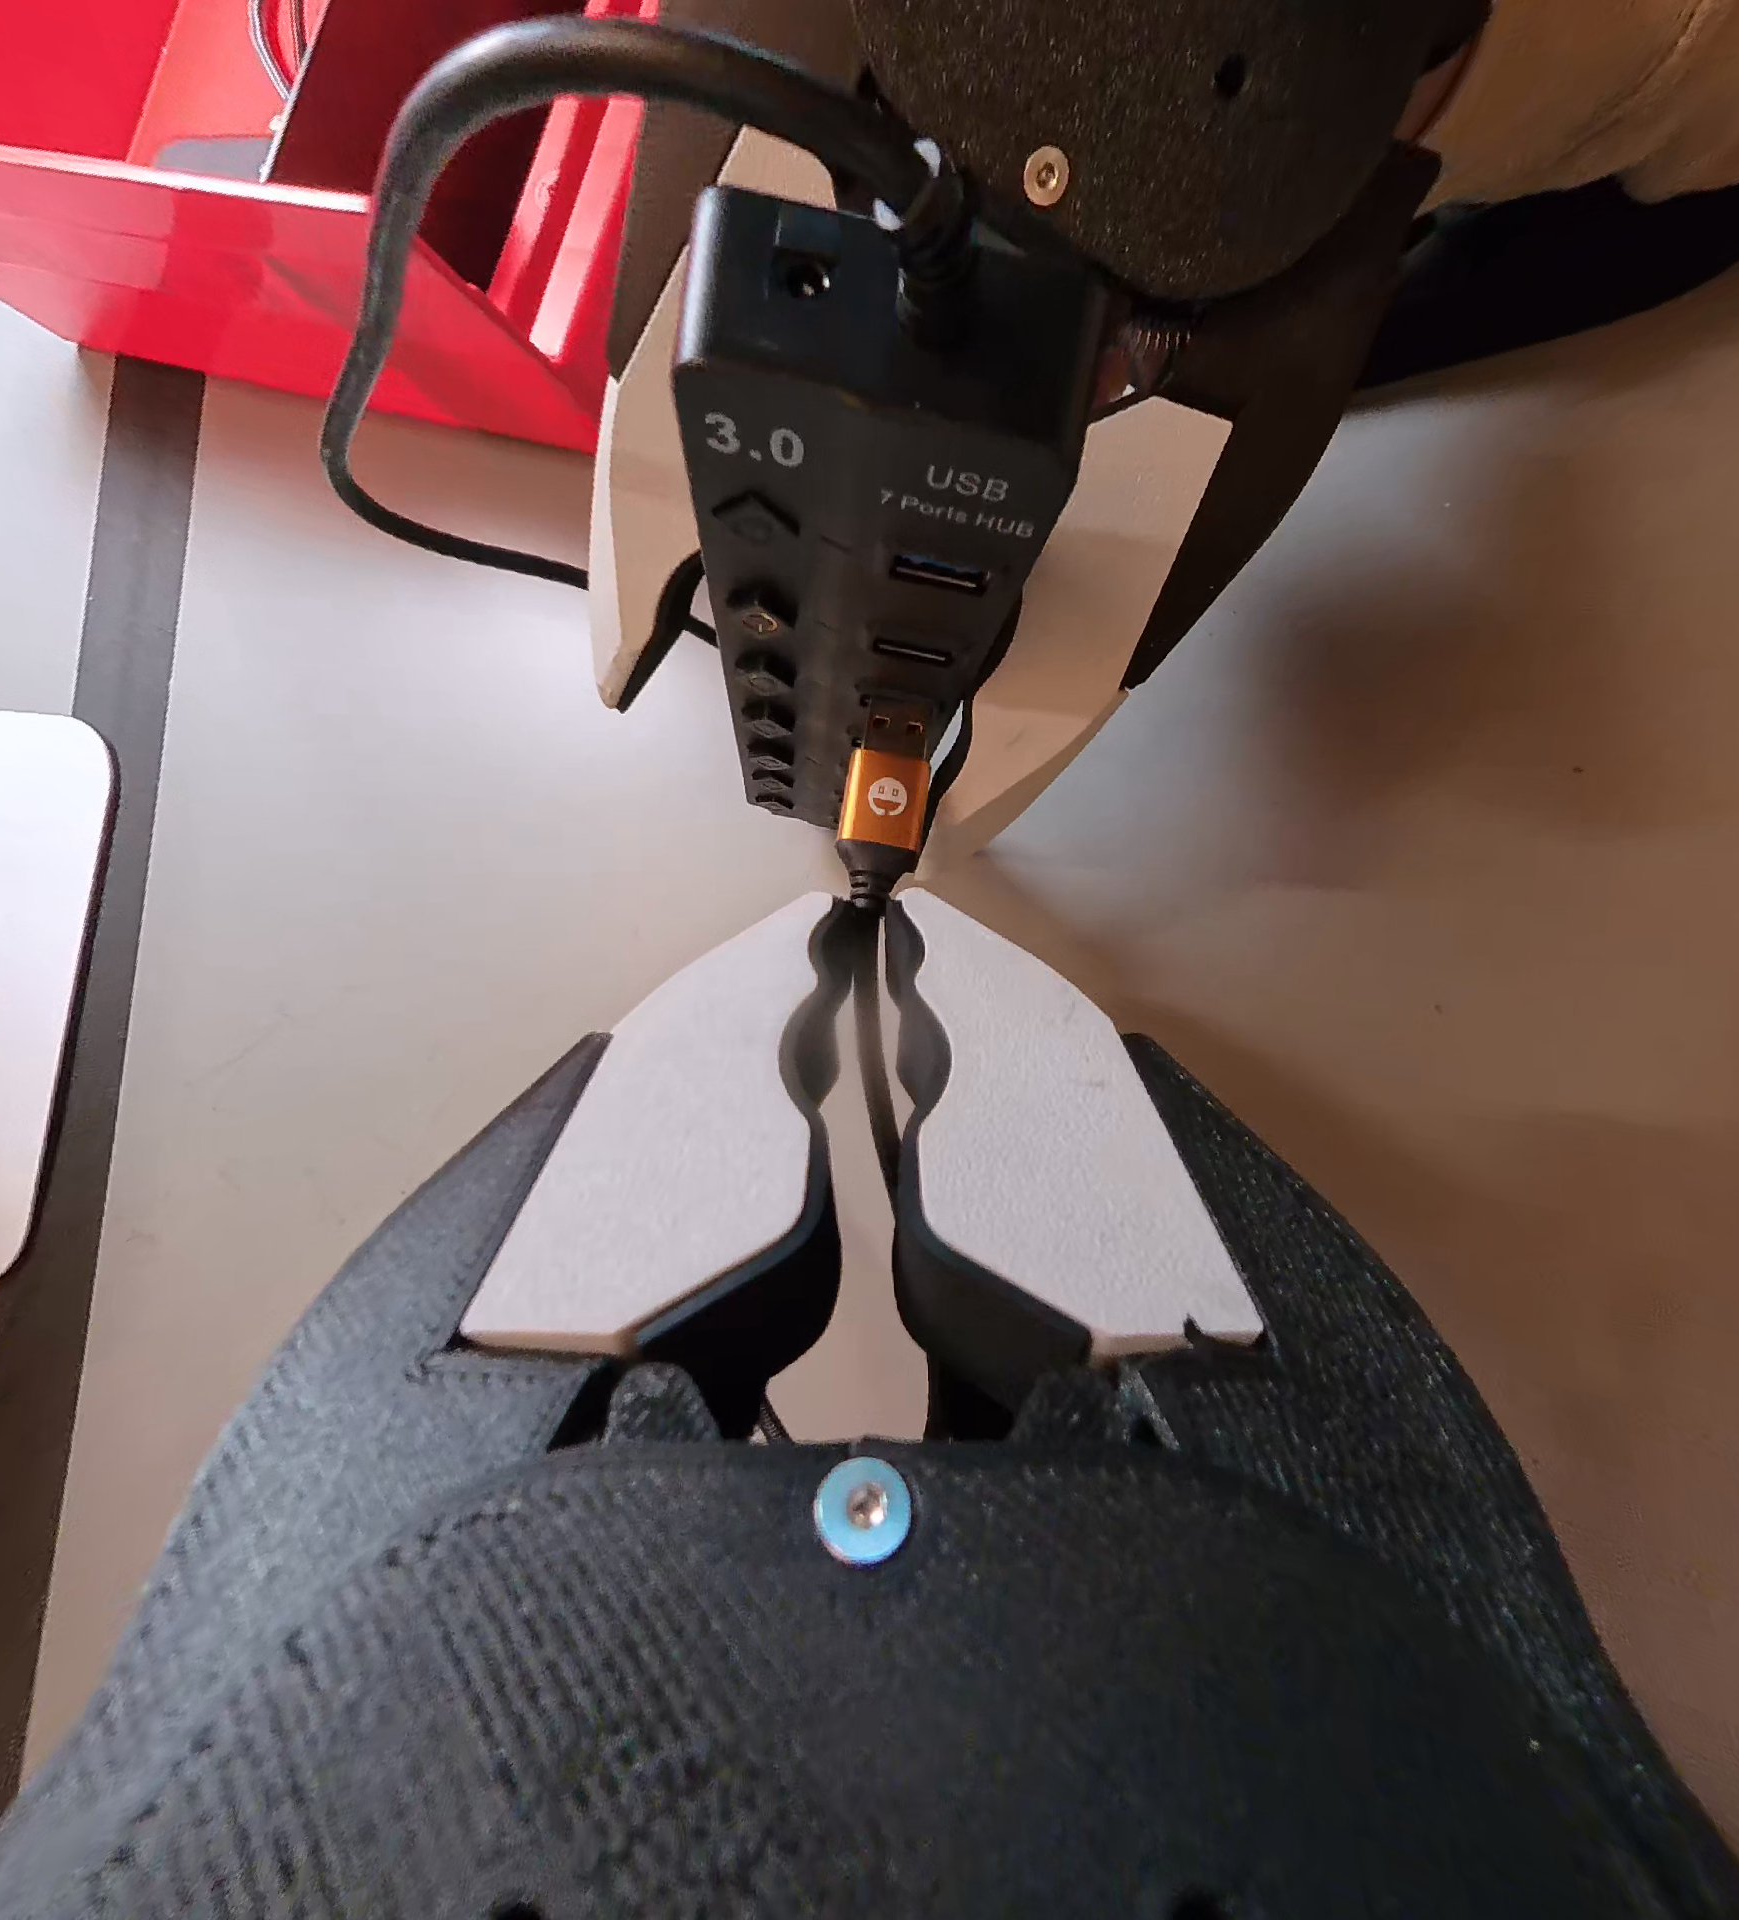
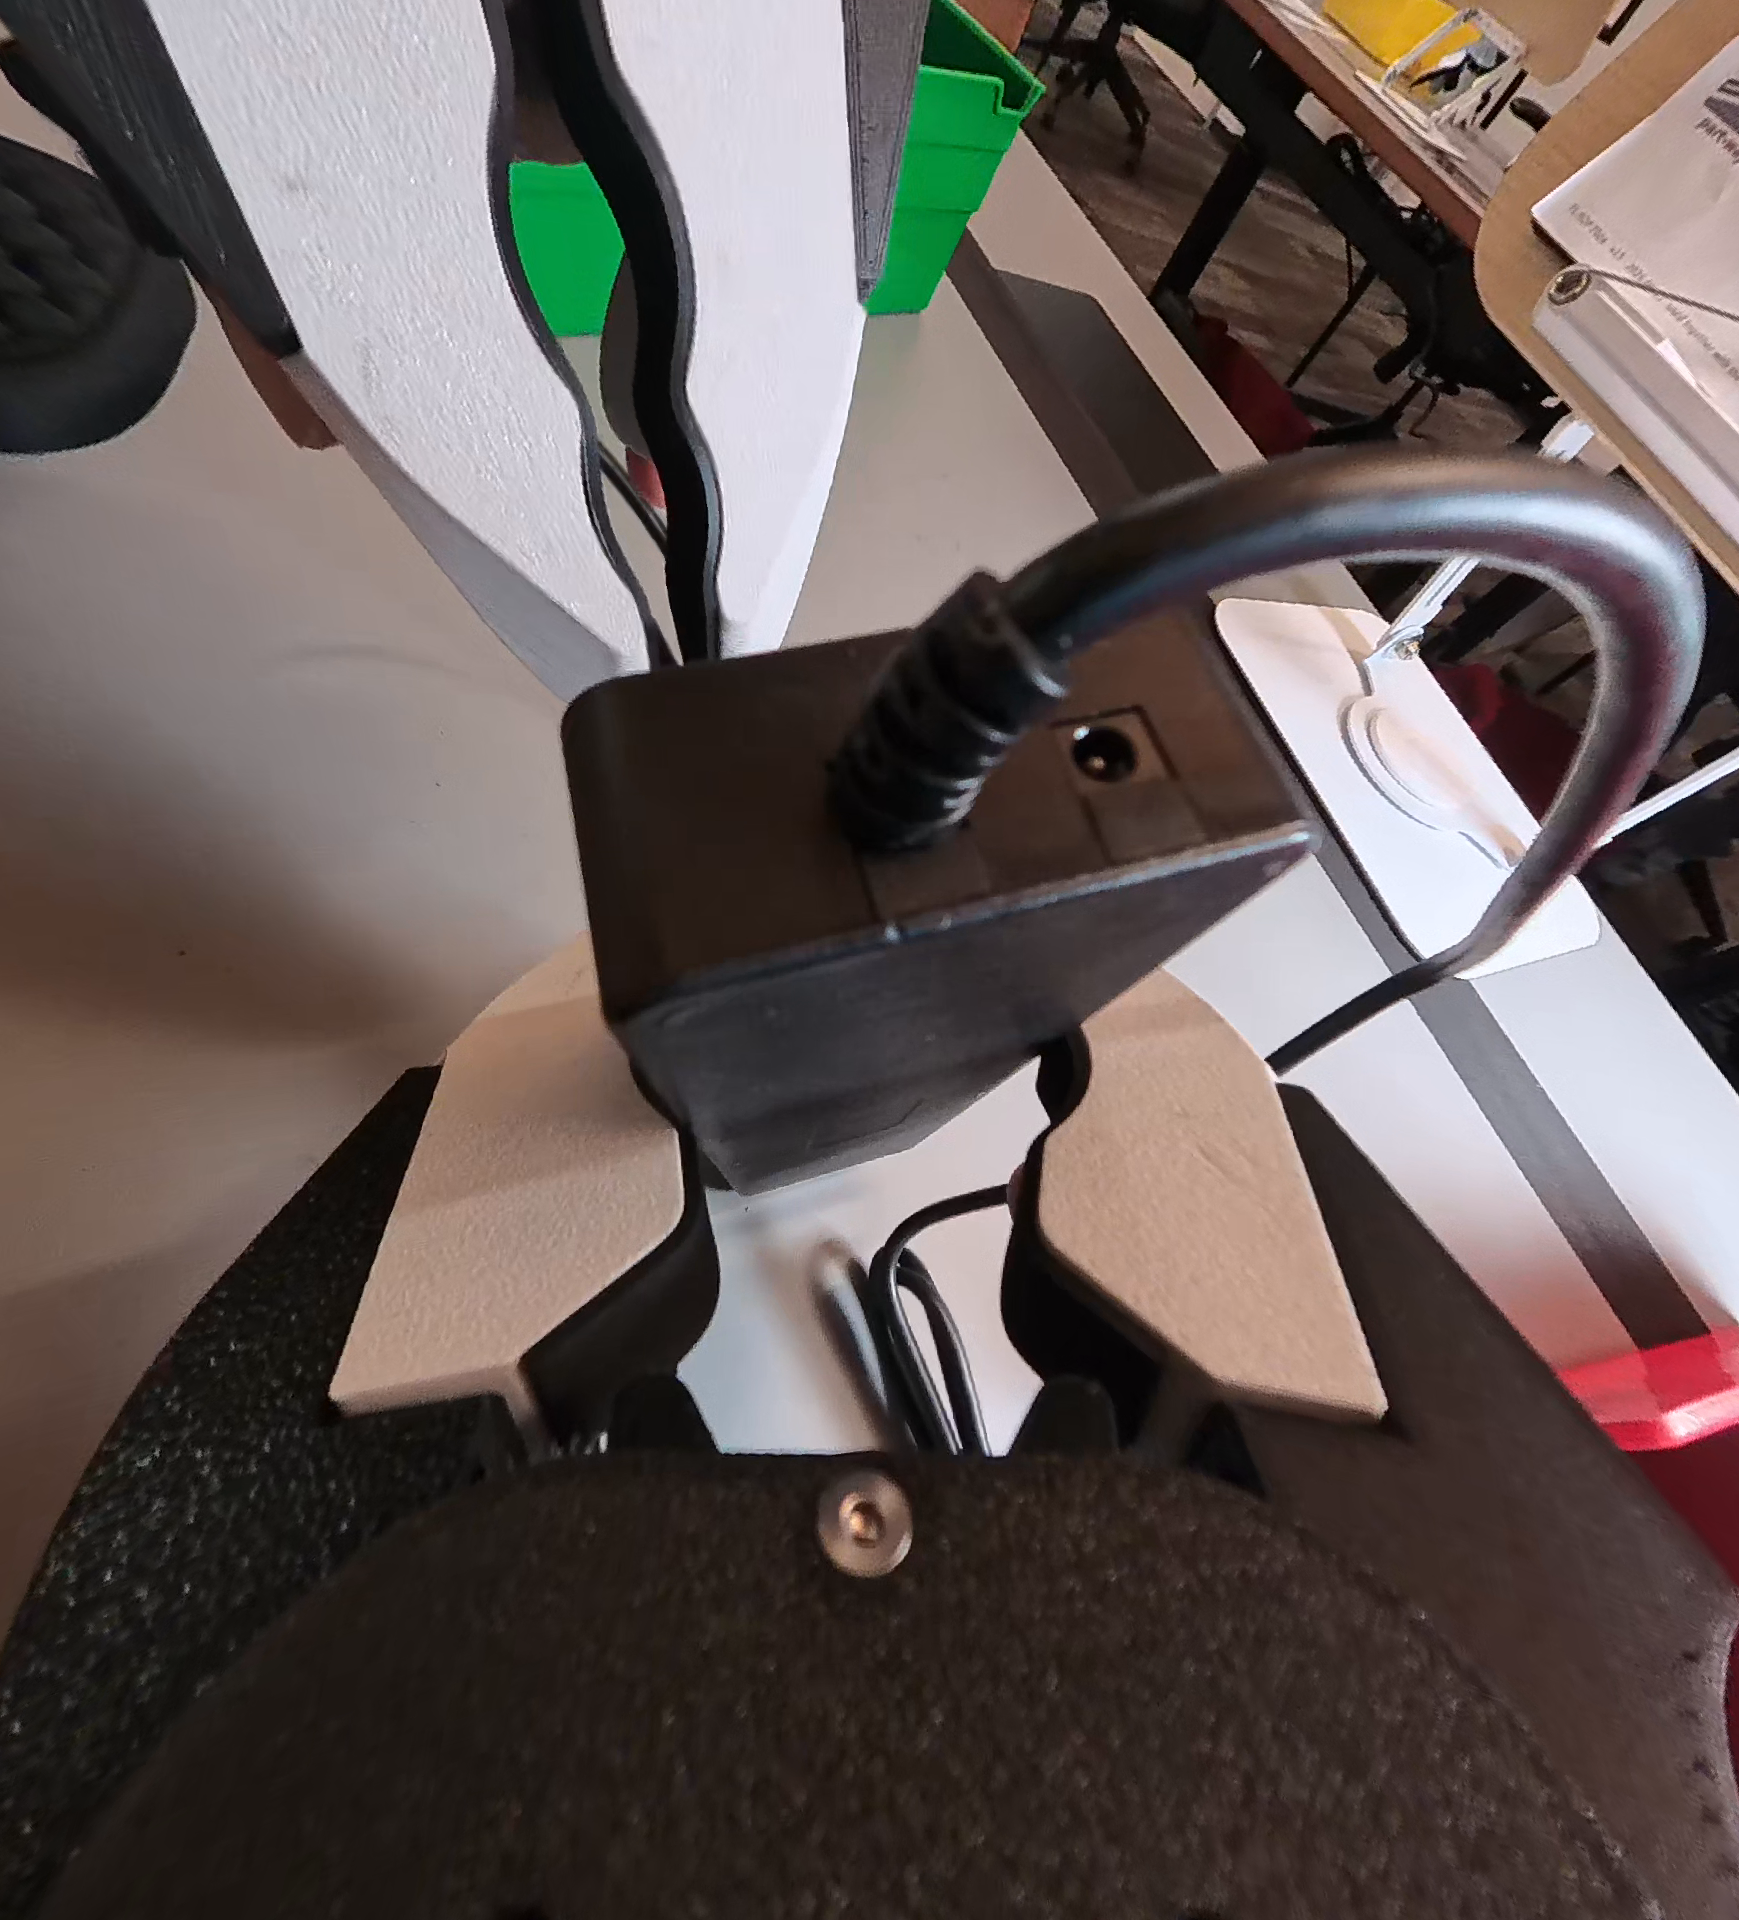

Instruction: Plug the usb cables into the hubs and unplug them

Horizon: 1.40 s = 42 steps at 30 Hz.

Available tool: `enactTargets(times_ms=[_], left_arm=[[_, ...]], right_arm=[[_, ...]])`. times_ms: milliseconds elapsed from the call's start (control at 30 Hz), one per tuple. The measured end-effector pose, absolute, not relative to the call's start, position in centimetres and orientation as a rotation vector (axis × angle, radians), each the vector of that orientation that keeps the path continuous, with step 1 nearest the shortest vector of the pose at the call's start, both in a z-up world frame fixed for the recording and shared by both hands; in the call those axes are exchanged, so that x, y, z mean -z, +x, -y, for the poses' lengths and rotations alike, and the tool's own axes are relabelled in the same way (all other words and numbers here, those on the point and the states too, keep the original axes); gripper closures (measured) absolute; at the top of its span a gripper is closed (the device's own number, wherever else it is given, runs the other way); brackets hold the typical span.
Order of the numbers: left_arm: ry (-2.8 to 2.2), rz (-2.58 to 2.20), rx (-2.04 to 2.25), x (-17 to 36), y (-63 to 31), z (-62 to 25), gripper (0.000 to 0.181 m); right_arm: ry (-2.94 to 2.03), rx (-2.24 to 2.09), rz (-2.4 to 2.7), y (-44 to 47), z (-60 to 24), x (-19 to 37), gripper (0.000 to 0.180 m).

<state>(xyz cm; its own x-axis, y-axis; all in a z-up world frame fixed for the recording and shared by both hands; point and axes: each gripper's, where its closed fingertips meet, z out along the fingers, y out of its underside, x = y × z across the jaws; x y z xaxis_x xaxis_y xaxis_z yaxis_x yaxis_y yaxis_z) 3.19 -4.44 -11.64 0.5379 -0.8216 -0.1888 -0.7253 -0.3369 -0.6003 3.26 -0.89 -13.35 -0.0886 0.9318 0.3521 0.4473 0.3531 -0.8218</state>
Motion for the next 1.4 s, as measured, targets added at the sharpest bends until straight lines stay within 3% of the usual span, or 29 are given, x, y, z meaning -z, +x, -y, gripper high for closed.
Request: enactTargets(times_ms=[33,400,700,1400], left_arm=[[-2.131,-1.236,0.207,11.5,3.2,4.4,0.174],[-1.965,-1.122,0.564,8.5,4.9,4.7,0.175],[-1.952,-1.154,0.523,8.3,4.6,5.1,0.175],[-1.883,-0.863,0.927,6.1,5.4,4.3,0.175]], right_arm=[[-1.241,-0.669,1.696,3.3,0.9,13.3,0.113],[-1.238,-0.909,1.656,3.6,1.8,12.1,0.112],[-1.194,-1.183,1.513,3.9,2.4,9.2,0.112],[-1.092,-1.143,1.432,4.6,1.9,7.3,0.112]])
